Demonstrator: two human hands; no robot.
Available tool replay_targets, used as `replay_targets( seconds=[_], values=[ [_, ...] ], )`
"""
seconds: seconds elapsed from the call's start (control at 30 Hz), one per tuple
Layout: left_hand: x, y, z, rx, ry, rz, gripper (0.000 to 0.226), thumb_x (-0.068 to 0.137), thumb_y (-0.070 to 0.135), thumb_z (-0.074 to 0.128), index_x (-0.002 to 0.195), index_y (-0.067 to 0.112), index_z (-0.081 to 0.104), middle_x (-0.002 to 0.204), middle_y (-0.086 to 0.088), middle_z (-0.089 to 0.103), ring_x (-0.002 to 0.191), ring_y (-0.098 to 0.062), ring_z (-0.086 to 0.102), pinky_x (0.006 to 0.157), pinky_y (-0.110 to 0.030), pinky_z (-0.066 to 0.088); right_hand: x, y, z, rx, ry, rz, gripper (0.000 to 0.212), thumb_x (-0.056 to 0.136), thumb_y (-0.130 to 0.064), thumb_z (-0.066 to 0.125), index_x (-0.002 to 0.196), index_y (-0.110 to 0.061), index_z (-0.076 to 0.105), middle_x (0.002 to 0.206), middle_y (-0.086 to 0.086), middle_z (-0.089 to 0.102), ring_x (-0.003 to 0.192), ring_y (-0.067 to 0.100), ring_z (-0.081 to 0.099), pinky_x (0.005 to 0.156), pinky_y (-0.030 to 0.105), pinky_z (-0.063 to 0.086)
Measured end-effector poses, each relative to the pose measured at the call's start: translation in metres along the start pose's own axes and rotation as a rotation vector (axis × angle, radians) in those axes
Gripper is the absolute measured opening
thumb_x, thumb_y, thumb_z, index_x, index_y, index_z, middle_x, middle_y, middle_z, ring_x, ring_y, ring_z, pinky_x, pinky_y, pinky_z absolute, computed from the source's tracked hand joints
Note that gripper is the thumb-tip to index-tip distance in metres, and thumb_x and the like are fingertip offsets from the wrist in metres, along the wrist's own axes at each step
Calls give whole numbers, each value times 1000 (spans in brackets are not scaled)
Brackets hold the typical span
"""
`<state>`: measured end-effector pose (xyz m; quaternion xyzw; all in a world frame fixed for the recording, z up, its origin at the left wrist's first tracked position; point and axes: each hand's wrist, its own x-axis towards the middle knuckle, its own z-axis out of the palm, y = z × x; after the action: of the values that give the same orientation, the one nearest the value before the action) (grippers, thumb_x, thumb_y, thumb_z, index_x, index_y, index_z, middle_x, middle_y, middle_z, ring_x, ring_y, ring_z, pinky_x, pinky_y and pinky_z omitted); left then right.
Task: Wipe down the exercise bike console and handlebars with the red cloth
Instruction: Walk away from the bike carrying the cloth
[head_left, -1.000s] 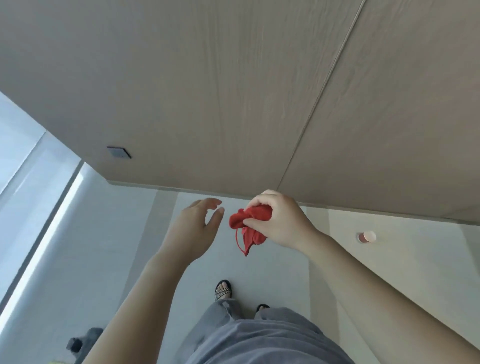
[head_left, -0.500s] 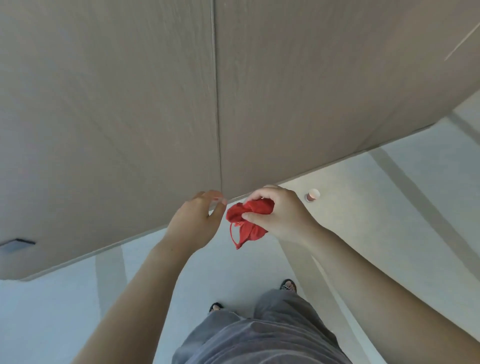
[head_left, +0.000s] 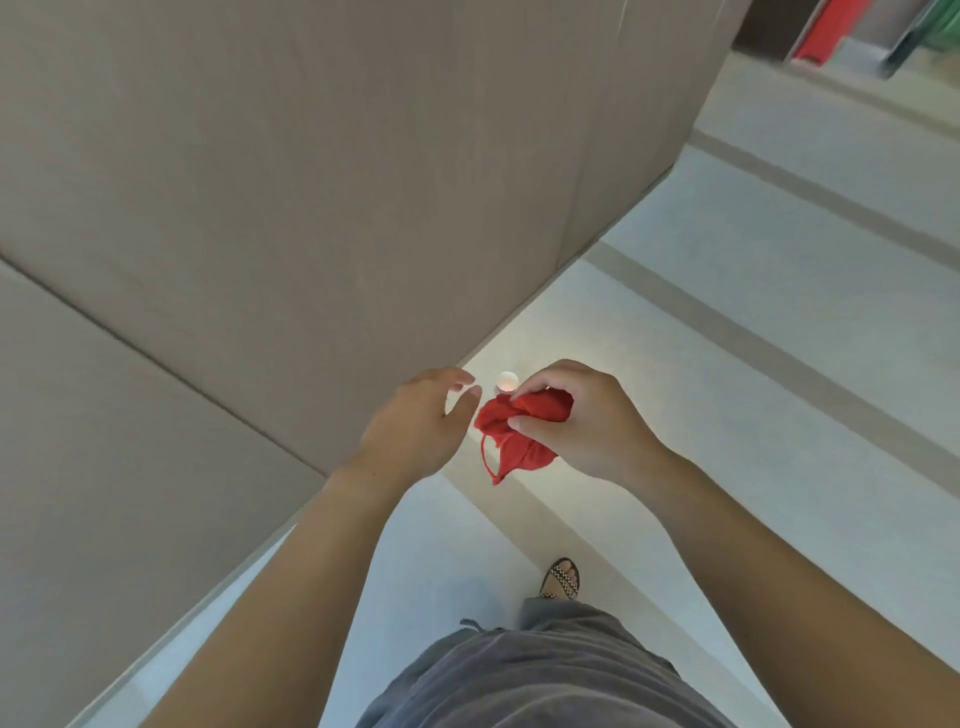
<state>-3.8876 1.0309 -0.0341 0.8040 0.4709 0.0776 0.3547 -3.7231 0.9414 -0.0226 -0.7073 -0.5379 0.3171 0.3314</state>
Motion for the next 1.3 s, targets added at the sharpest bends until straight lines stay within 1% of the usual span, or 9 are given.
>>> replay_targets(
  seconds=[0.17, 0.33, 0.43, 0.63, 0.83, 0.9, 1.1, 1.2, 1.3],
  values=[
    [82, 100, 63, 23, -70, 160, 34, 97, 40, 39, 125, 26, 54, 127, 5, 56, 106, -11, 54, 85, -25, 38, 7, 68, -106, -41, 126, 83, 18, 73, -21, 76, 89, -24, 67, 93, -9, 61, 88, 8, 58, 75, 18, 48],
    [132, 185, 122, 47, -195, 290, 35, 97, 43, 39, 124, 27, 54, 127, 7, 57, 112, -12, 54, 88, -27, 41, 1, 122, -196, -74, 285, 193, 18, 74, -23, 77, 89, -26, 67, 94, -10, 61, 88, 7, 58, 73, 15, 44],
    [159, 225, 151, 92, -266, 373, 37, 97, 44, 37, 126, 27, 53, 128, 8, 57, 111, -11, 54, 84, -23, 37, -4, 149, -238, -81, 377, 254, 18, 73, -24, 77, 88, -26, 67, 93, -11, 61, 88, 7, 58, 75, 18, 46],
    [216, 281, 195, 100, -367, 440, 37, 97, 43, 37, 127, 27, 52, 131, 7, 55, 111, -10, 53, 84, -22, 36, -4, 203, -306, -49, 526, 370, 14, 72, -21, 77, 83, -25, 69, 91, -11, 62, 87, 5, 59, 73, 17, 45],
    [295, 333, 231, 152, -418, 501, 38, 98, 46, 33, 126, 28, 52, 128, 7, 56, 109, -11, 55, 85, -26, 43, 46, 256, -368, -16, 589, 400, 14, 70, -24, 76, 81, -27, 68, 91, -9, 64, 85, 3, 59, 63, 11, 48],
    [330, 351, 239, 193, -431, 525, 39, 98, 46, 32, 127, 28, 51, 128, 7, 57, 108, -12, 56, 87, -28, 45, 71, 273, -389, -23, 597, 420, 14, 71, -26, 76, 81, -28, 67, 91, -10, 63, 86, 3, 59, 65, 11, 47],
    [440, 424, 260, 287, -468, 584, 40, 97, 47, 32, 126, 28, 51, 128, 8, 57, 108, -11, 56, 81, -24, 40, 131, 318, -472, -14, 614, 471, 16, 72, -24, 75, 78, -33, 64, 90, -14, 62, 85, 1, 58, 68, 12, 43],
    [486, 470, 275, 297, -475, 650, 39, 97, 45, 34, 126, 27, 51, 129, 8, 56, 111, -12, 55, 82, -24, 40, 153, 341, -514, -19, 675, 475, 15, 72, -21, 75, 81, -29, 66, 90, -13, 62, 84, -2, 58, 67, 5, 43],
    [520, 510, 290, 321, -503, 700, 38, 97, 44, 35, 126, 25, 52, 129, 7, 56, 112, -14, 55, 86, -29, 44, 169, 364, -548, 15, 754, 482, 16, 71, -20, 76, 81, -27, 66, 89, -12, 61, 84, -5, 57, 66, 5, 43]
  ],
)
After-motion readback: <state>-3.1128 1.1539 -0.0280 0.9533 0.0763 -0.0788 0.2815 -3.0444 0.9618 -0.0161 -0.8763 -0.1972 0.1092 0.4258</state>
